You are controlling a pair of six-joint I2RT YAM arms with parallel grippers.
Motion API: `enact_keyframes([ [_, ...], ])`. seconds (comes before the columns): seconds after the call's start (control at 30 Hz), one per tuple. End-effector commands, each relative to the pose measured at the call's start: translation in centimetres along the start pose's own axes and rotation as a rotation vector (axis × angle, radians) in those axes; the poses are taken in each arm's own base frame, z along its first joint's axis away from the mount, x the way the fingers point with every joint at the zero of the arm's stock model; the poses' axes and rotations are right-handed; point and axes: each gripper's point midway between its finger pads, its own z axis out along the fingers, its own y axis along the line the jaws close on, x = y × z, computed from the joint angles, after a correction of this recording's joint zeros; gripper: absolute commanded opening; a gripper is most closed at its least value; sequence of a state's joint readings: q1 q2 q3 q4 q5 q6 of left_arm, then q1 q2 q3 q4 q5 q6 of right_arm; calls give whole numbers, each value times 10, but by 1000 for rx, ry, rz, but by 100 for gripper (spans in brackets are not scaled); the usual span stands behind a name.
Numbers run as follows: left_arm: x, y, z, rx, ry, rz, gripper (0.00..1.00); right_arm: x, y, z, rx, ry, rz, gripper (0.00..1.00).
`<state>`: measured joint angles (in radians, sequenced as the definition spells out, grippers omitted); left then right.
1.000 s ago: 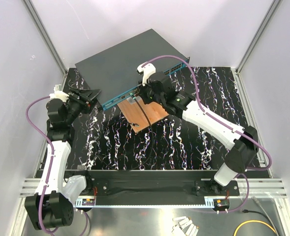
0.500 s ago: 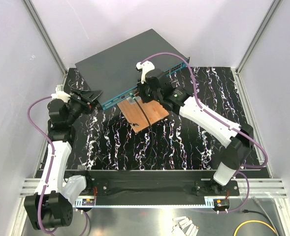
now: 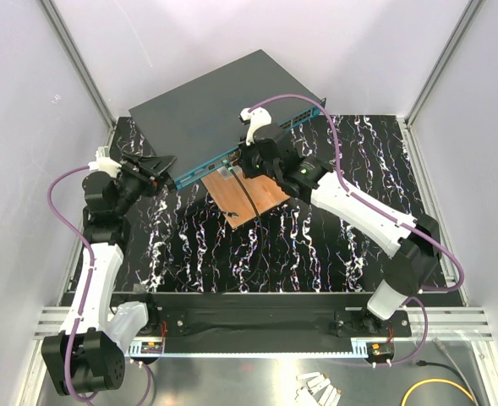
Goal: Insert the plug into the switch port
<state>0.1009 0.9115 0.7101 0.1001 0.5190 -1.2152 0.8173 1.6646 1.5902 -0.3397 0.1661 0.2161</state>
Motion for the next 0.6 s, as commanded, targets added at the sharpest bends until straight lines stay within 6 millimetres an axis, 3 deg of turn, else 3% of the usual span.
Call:
enact_keyframes([
  [0.0,5,-24,-4,87,19,52,61,-86,8,-20,-24,-301,66,0],
  [0.2,5,-22,-4,81,18,50,61,-86,16,-32,-63,-299,53,0],
  [0.57,5,-24,-2,81,19,53,61,-82,12,-47,-58,-305,24,0],
])
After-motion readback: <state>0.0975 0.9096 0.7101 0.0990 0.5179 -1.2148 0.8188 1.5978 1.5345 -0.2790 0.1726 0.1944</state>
